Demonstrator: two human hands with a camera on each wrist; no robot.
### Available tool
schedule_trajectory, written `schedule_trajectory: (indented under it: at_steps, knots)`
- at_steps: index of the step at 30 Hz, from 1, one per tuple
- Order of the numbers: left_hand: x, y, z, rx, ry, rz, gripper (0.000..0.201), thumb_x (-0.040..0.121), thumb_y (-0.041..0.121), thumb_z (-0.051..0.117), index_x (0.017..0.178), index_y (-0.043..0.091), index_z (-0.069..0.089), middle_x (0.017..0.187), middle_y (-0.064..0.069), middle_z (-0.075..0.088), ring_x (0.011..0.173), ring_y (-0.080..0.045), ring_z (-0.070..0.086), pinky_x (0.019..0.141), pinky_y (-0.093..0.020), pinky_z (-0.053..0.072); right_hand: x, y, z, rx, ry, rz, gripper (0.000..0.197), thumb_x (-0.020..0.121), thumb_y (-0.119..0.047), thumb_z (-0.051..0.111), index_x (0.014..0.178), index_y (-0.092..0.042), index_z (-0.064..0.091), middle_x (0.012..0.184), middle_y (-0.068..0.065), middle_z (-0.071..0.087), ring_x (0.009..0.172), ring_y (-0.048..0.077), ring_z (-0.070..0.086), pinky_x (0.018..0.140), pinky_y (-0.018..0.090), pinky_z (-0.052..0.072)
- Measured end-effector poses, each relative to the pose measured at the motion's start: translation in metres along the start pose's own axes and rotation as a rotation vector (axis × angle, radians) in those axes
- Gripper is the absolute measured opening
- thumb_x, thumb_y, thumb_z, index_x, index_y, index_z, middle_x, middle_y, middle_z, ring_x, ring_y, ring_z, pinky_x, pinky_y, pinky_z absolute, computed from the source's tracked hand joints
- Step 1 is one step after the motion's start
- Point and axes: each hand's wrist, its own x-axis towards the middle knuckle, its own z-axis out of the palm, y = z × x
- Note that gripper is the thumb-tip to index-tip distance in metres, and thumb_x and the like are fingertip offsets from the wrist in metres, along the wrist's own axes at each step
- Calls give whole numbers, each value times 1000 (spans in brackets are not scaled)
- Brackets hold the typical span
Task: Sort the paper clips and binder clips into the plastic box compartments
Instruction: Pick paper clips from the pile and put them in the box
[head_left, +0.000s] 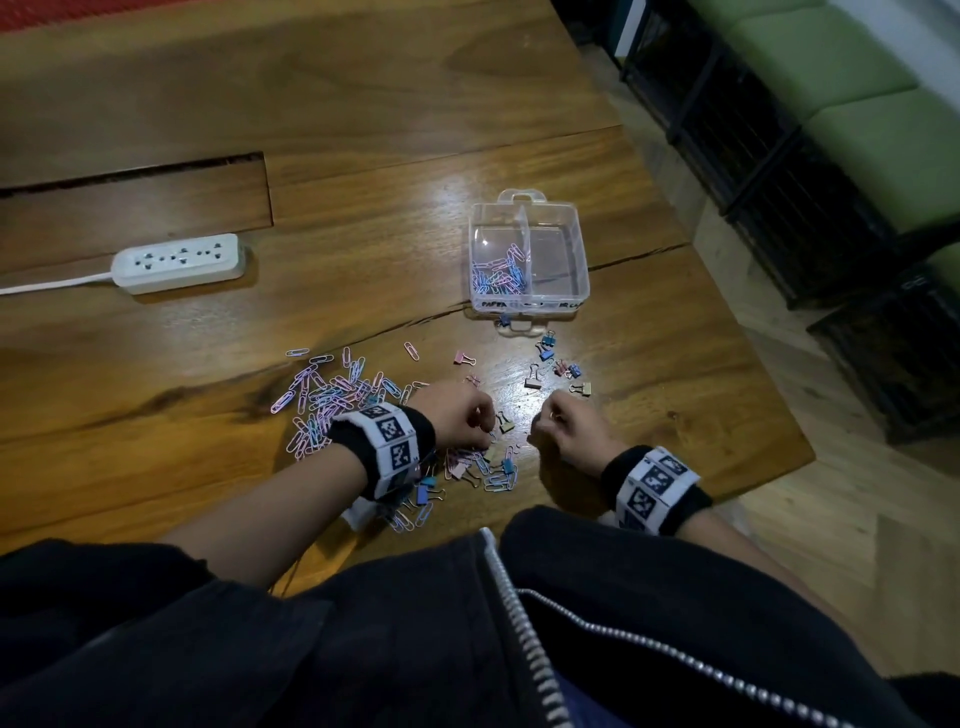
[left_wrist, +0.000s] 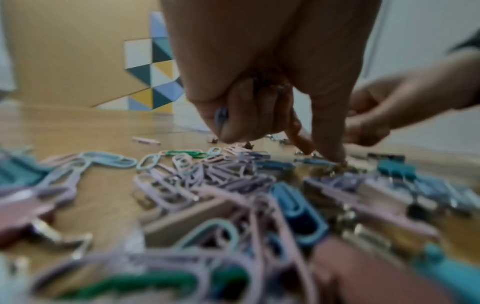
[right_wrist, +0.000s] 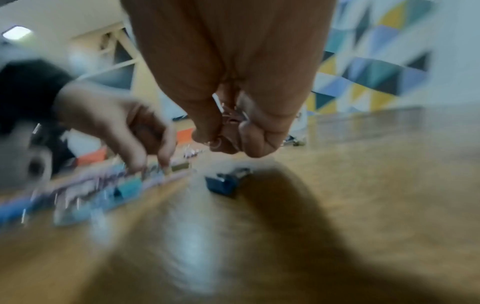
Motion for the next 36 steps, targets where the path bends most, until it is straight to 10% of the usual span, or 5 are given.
schedule_trajectory:
  at_steps: [8,15,21,28,36]
  knots:
    - [-1,-2,1,309,-3,96,19,92,30,43,87,14,54,91,-4,58,77,-18,52,76,-32,51,2,-12,-16,1067,-170,305,24,93,-8,37,73,-7,50,70,5,47,53,10,46,44,16,38]
    - [0,-5,-14,-512,90,-88,34,92,8,41,59,17,37,62,2,41,52,-7,39,48,-15,35,1,-11,2,236,-155,107,12,78,-10,68,77,-15,57,70,-5,58,64,6,52,61,19,41]
    - [-4,-1,-26,-1334,-30,-71,14,58,3,42,56,13,31,41,4,49,26,-3,29,27,-8,23,0,-7,8,-359,-131,-106,19,85,-21,59,100,-9,61,99,4,55,88,16,49,76,22,35]
    - [8,22,-7,-575,-116,-54,33,87,23,58,62,19,36,63,4,41,53,-9,37,50,-19,34,7,5,-8,122,-12,112,22,88,-10,54,69,-17,47,72,-4,51,65,7,50,65,23,43]
    - [15,30,-2,43,-253,121,20,88,30,57,102,18,64,109,-4,66,101,-19,58,91,-35,47,18,8,-38,994,11,350,19,93,-4,38,86,-10,55,70,2,46,55,9,37,42,15,33]
